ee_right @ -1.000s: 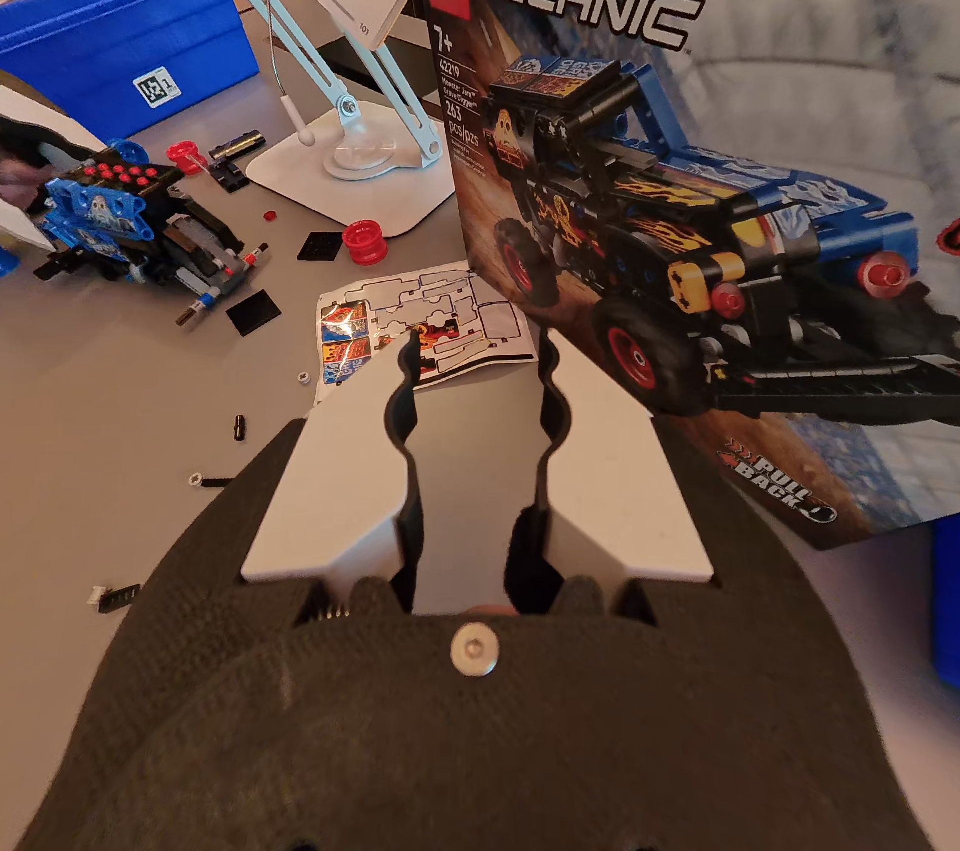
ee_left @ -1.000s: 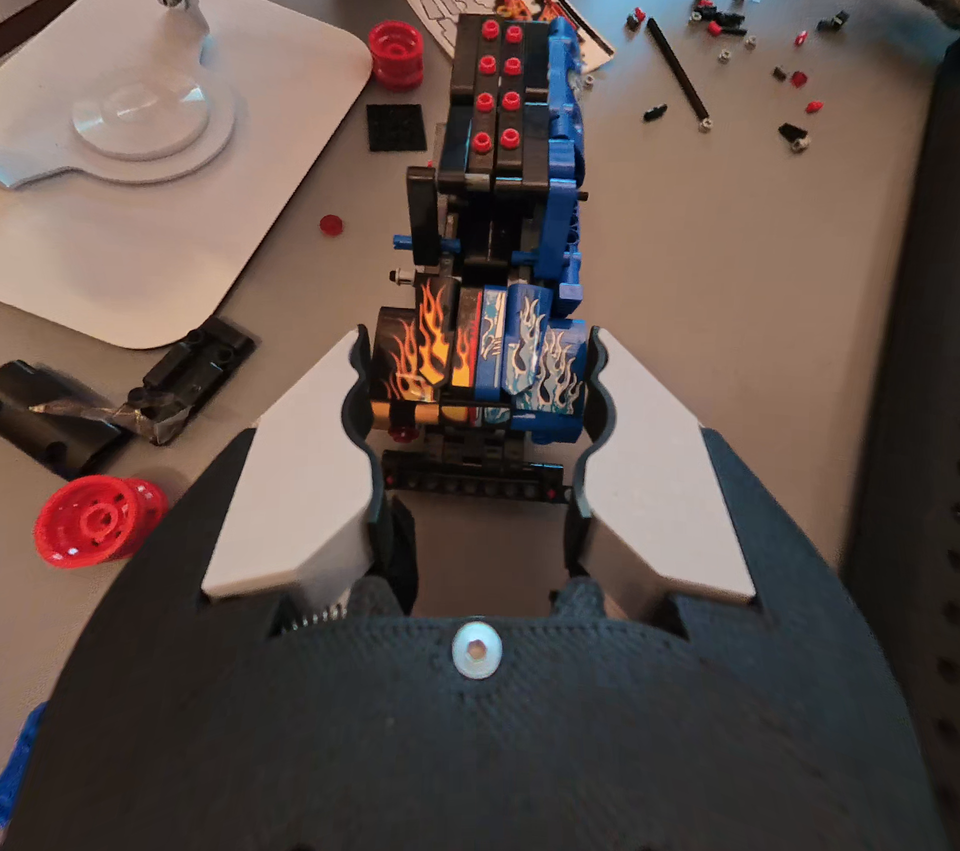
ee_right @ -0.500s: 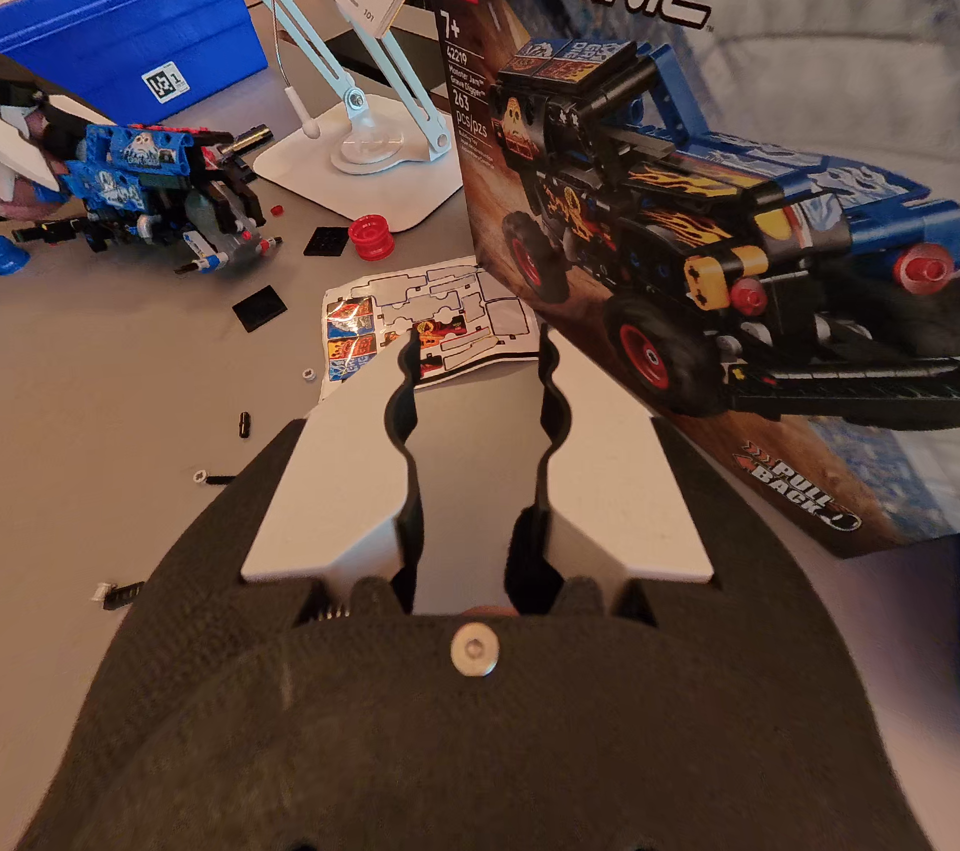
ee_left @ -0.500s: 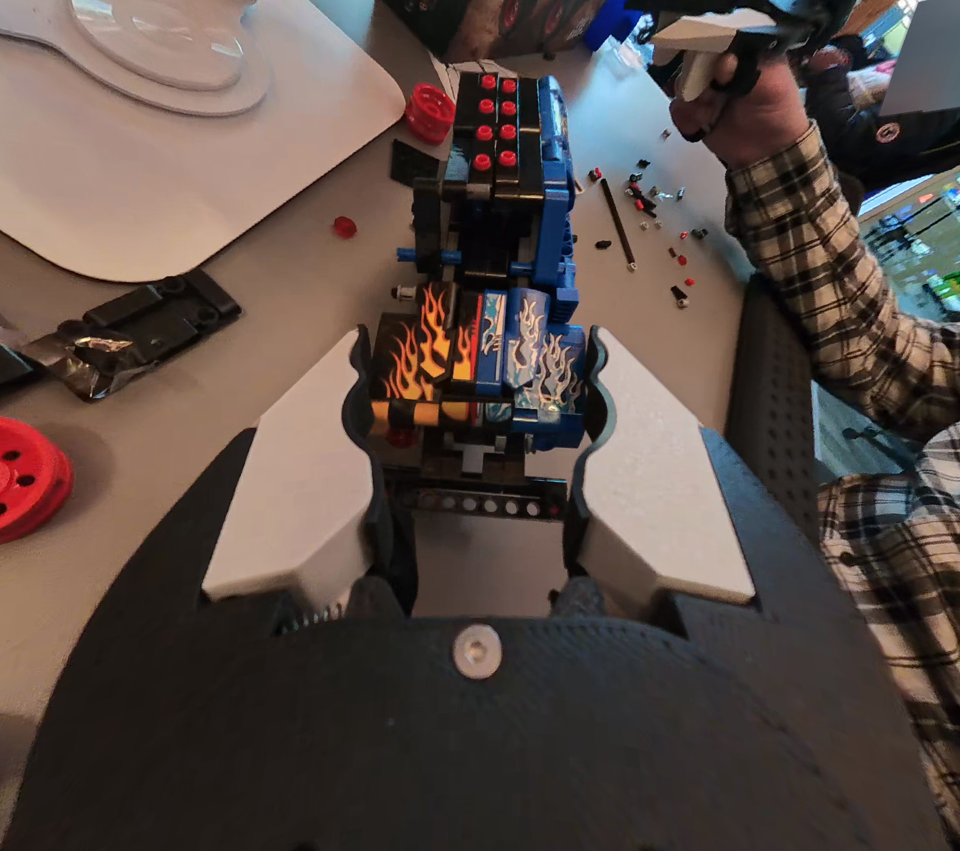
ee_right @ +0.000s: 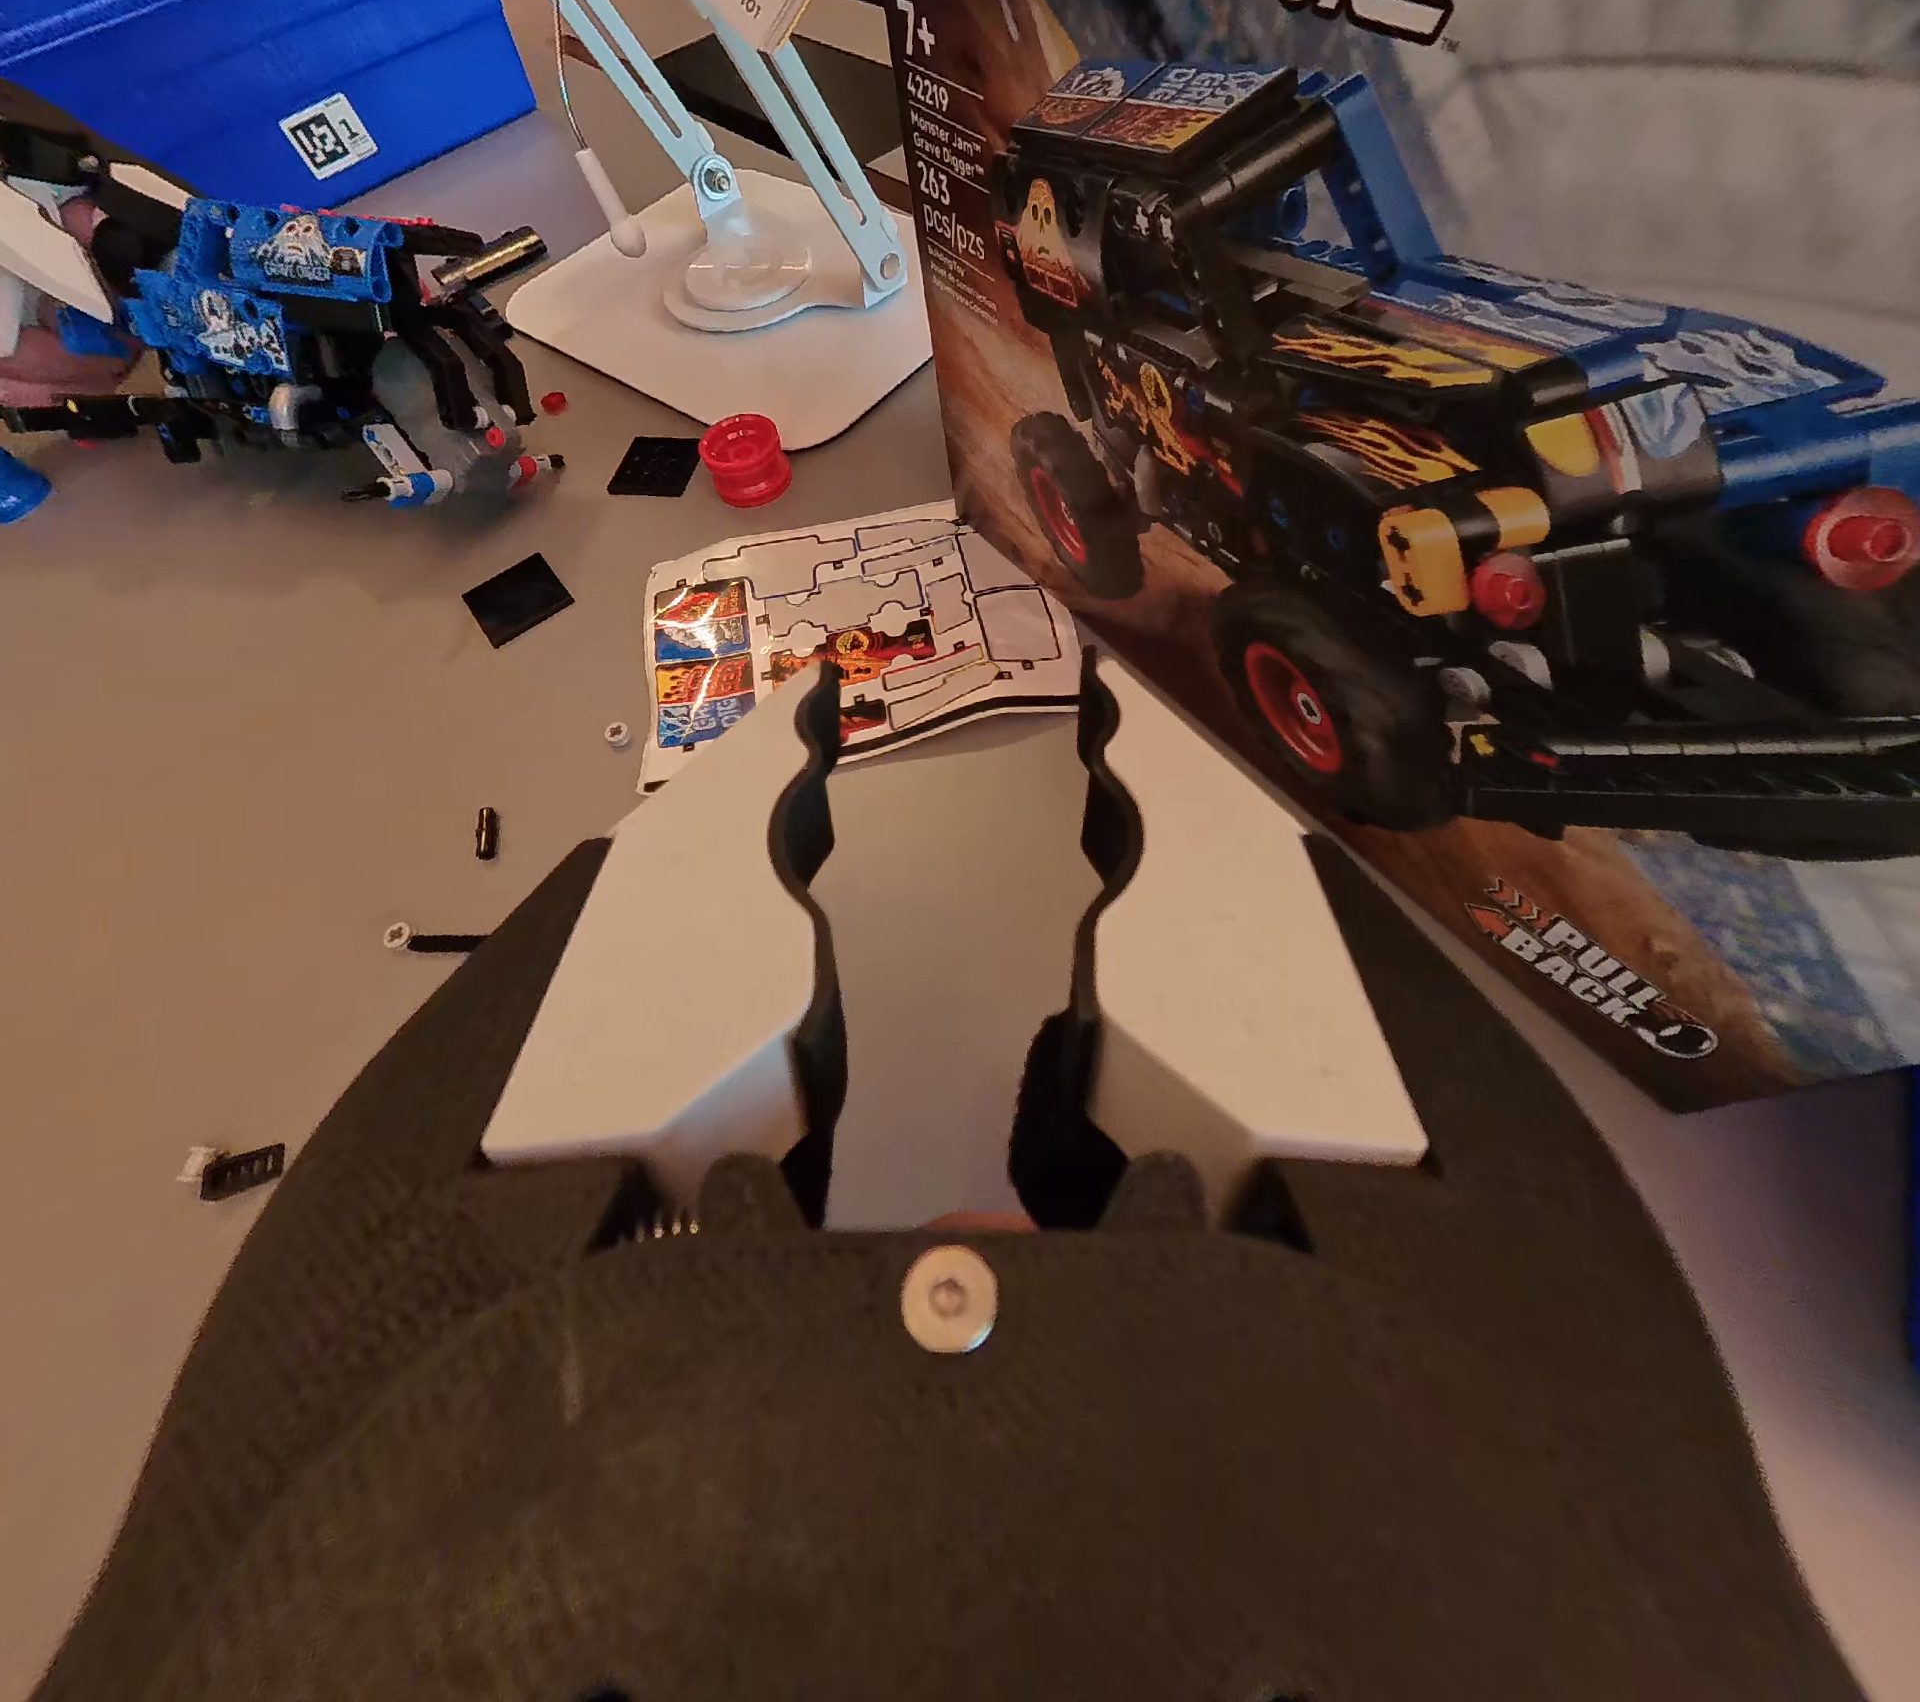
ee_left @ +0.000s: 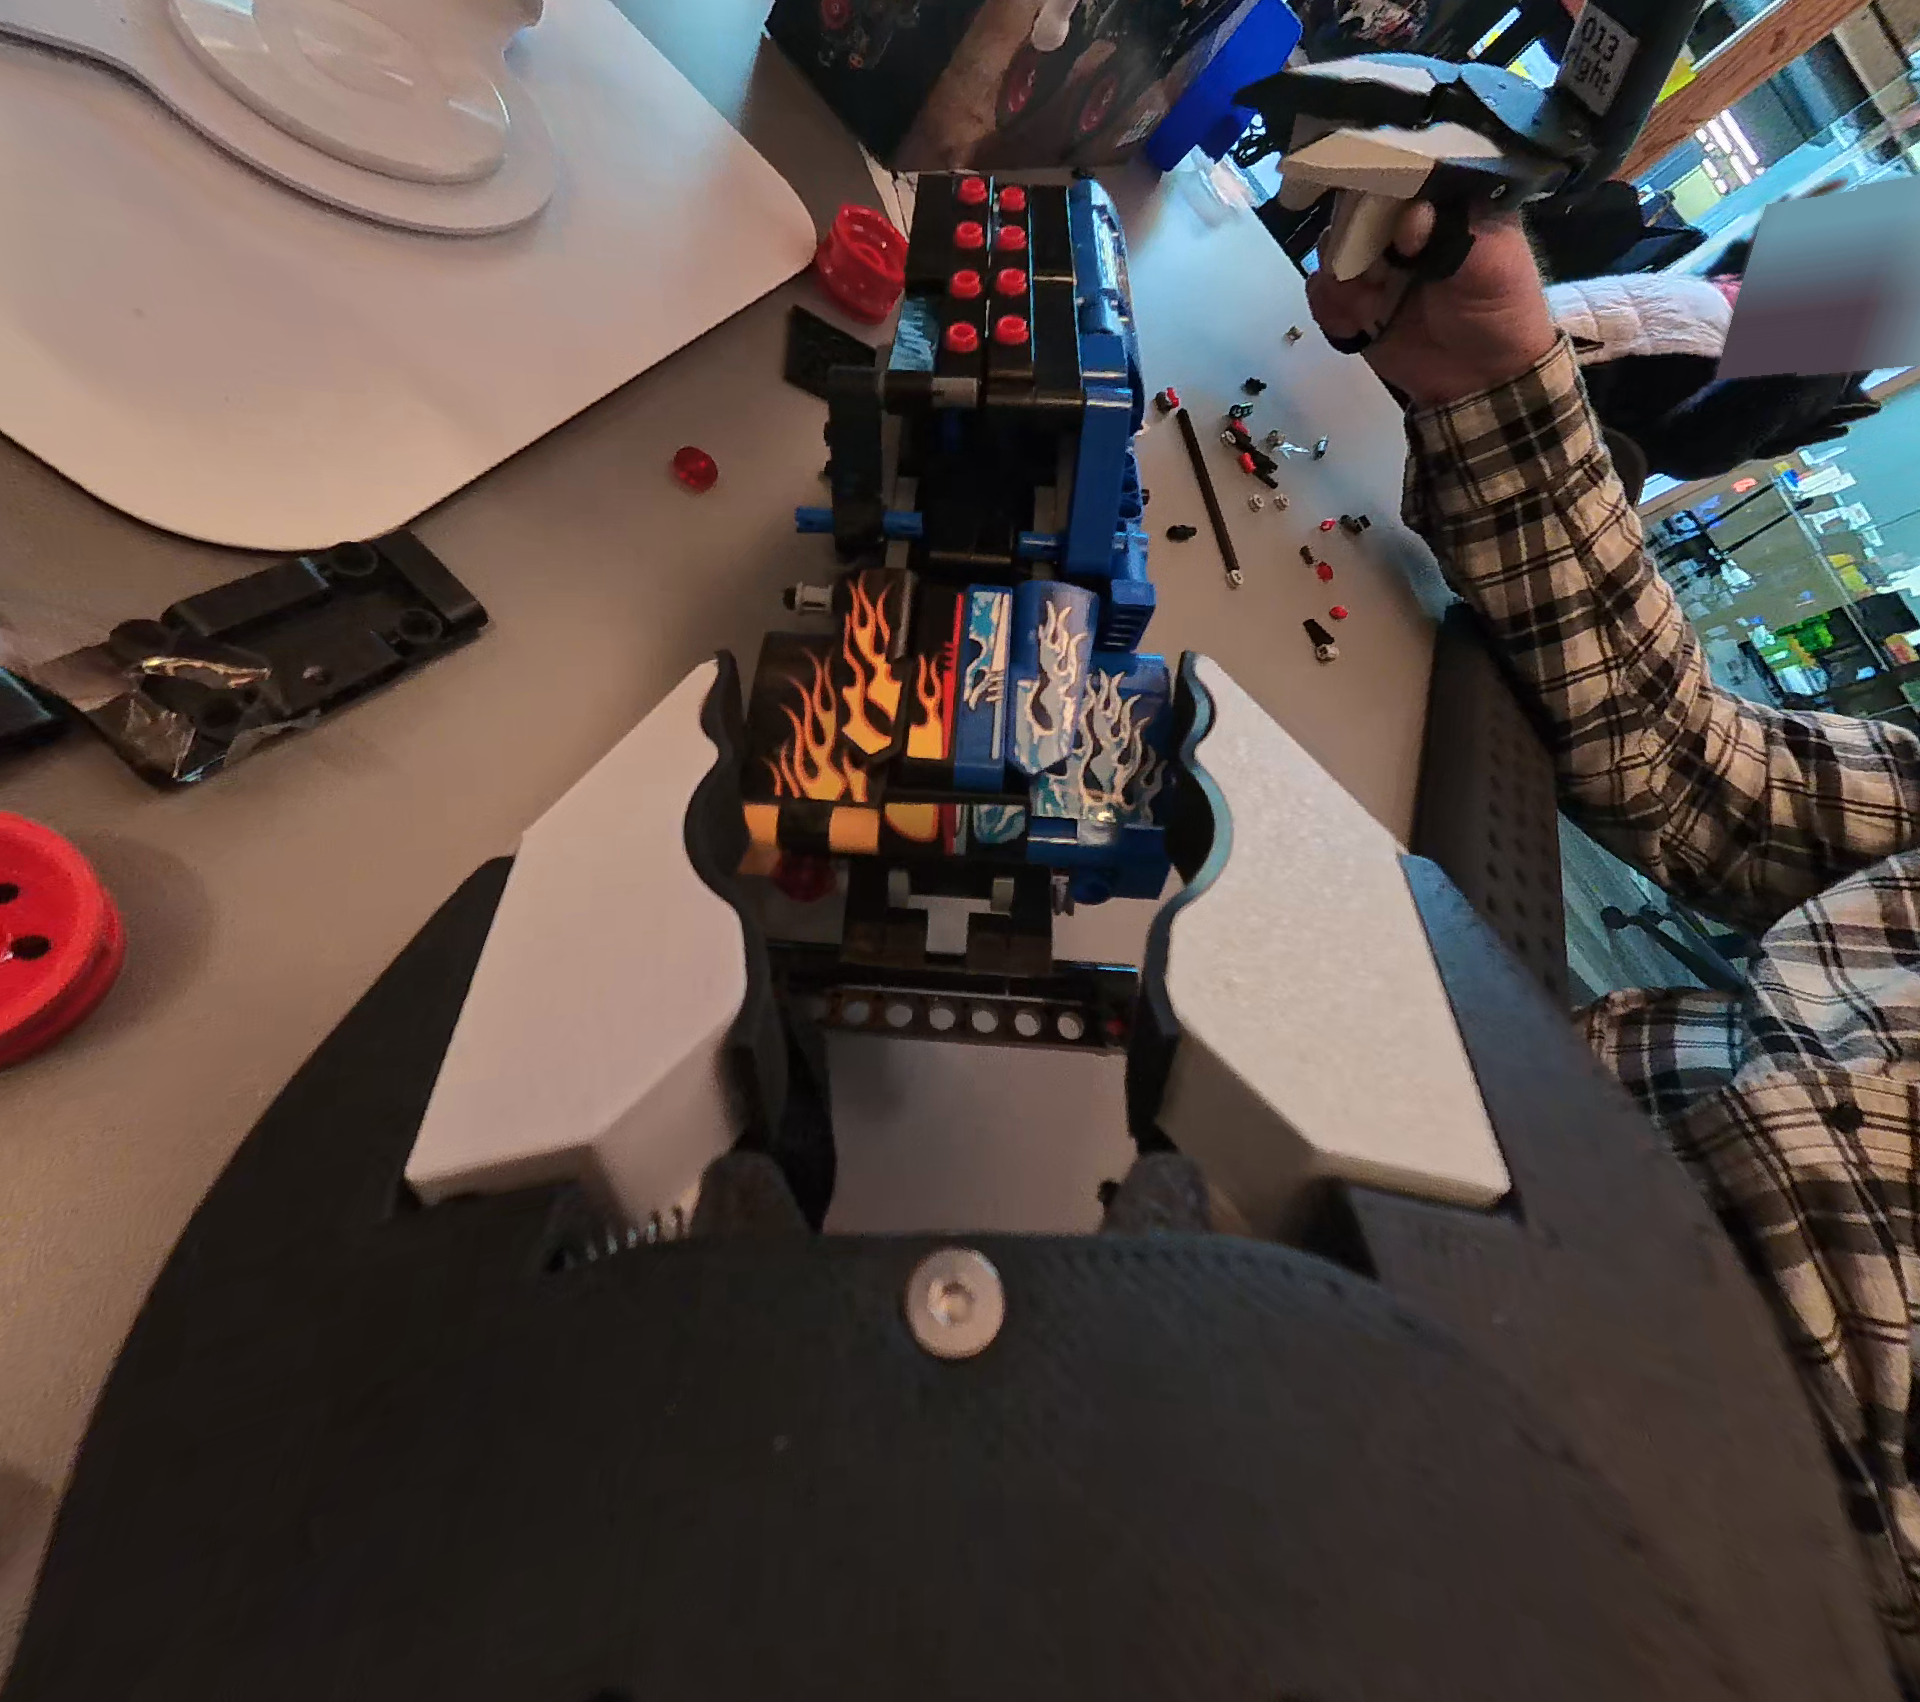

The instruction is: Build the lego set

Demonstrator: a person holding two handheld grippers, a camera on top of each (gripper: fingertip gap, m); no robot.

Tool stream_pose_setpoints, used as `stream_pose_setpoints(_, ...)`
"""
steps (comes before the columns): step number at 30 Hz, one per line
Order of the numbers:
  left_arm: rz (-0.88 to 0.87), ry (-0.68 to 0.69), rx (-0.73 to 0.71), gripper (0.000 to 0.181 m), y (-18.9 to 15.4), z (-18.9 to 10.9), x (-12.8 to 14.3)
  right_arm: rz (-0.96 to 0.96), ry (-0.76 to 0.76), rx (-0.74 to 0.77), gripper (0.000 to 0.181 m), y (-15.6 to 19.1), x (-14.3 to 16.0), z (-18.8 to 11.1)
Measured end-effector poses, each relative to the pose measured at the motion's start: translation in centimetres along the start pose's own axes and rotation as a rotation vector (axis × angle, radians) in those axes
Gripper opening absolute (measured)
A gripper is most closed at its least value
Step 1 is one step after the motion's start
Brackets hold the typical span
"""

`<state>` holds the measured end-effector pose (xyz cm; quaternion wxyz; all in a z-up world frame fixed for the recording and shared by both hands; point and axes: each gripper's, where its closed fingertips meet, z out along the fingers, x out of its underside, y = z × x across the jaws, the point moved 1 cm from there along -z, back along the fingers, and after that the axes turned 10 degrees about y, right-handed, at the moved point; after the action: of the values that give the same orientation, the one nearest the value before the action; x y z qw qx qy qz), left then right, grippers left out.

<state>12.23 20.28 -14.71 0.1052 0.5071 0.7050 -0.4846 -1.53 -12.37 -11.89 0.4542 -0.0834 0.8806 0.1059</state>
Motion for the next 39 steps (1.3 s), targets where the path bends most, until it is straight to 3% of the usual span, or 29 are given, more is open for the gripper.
stream_pose_setpoints(9,0.017,0.038,-0.008,0.077,0.1,0.5,0.8,-0.001,0.005,-0.003,0.045,0.0,0.1,0.0)
stream_pose_setpoints(16,0.111,0.083,-0.053,0.085,-0.6,0.5,1.5,-0.004,-0.008,-0.003,0.045,0.1,-0.2,-0.3)
stream_pose_setpoints(21,0.422,0.157,-0.295,0.091,-1.1,-0.6,2.5,-0.004,-0.007,-0.002,0.045,0.0,-0.2,-0.3)
stream_pose_setpoints(26,0.551,0.199,-0.422,0.085,-0.9,-0.3,3.3,-0.003,0.007,-0.004,0.045,0.0,0.1,0.1)
stream_pose_setpoints(34,0.573,0.234,-0.429,0.087,-1.4,0.1,3.8,-0.01,0.034,-0.007,0.045,0.1,0.7,0.7)
stream_pose_setpoints(37,0.533,0.251,-0.496,0.096,-0.3,-0.6,3.8,-0.007,0.035,-0.012,0.045,0.1,0.8,0.7)
stream_pose_setpoints(39,0.499,0.269,-0.435,0.094,-0.3,-0.3,4.6,-0.011,0.041,-0.017,0.045,0.2,0.9,0.9)
